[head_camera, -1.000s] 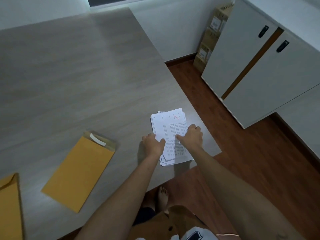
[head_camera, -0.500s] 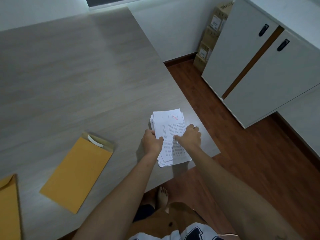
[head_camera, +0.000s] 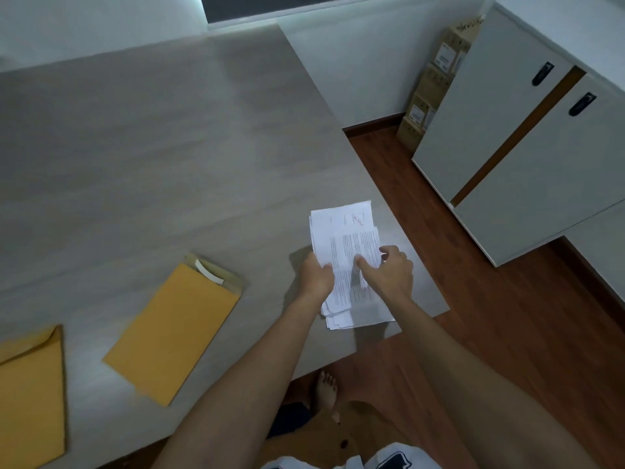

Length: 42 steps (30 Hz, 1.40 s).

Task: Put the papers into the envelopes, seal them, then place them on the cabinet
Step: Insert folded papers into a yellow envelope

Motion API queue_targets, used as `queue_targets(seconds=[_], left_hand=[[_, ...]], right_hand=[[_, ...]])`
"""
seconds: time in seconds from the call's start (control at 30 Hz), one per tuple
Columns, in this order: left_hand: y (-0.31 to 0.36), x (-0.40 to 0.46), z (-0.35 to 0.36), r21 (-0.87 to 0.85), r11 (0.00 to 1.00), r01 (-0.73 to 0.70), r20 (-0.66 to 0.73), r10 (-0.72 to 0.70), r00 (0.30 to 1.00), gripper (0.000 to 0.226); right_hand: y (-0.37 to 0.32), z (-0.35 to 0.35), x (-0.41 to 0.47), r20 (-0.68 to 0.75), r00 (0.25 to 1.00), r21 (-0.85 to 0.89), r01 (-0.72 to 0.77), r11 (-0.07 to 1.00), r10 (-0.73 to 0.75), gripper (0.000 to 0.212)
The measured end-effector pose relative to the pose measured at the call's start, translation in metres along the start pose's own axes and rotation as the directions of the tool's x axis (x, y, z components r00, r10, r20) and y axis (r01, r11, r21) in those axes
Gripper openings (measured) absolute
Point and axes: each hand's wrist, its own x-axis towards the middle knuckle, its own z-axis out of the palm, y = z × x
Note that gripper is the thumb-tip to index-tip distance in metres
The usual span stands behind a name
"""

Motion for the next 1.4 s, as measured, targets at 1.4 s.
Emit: queue_targets(seconds=[1.4], left_hand=[[-0.194, -0.054, -0.288, -0.466, 0.885, 0.011, -0.271, -0.155, 0.950, 0.037]], right_hand=[[-0.154, 0.125, -0.163, 0.496, 0.772, 0.571, 0.054, 0.819, -0.397, 0.022]])
